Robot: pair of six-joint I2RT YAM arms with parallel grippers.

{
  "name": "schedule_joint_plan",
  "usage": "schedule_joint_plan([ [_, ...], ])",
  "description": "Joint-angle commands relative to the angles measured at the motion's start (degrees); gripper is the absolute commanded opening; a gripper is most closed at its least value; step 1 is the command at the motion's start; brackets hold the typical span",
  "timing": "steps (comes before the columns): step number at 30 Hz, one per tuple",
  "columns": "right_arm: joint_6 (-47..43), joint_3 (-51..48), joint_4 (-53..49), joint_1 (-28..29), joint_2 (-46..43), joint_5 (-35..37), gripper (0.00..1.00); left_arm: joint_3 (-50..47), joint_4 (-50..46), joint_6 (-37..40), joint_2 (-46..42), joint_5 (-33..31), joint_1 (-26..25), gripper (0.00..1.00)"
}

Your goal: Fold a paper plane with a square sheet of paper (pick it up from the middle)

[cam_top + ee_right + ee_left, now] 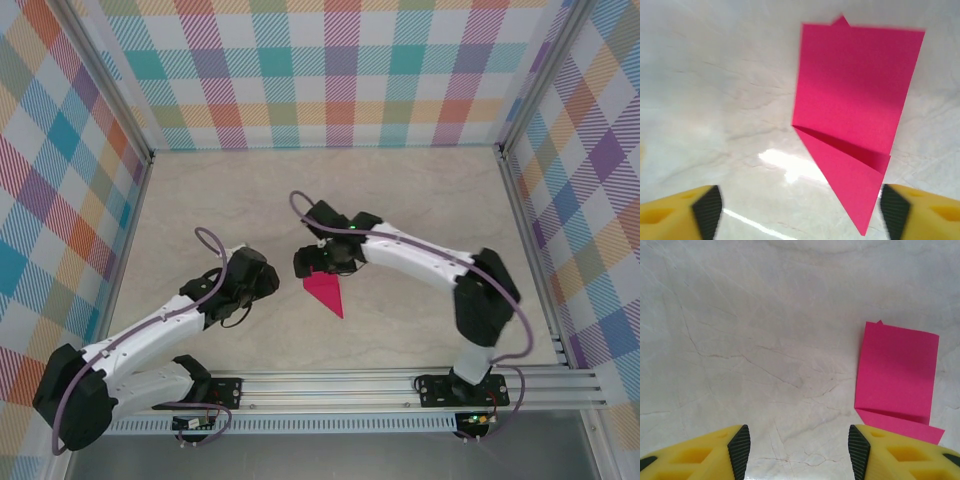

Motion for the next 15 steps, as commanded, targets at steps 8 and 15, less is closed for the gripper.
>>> schedule_joint_plan([
  [8,4.1,-27.51,27.72,-17.94,-14.58,-28.68,0.36,6.0,6.06,2.51,14.15,14.82,0.69,0.51],
  [15,5.9,-30.09,33.62,-18.05,-9.66,-36.33,0.0,7.88,10.12,-1.13,20.96,18.48,0.69,0.36],
])
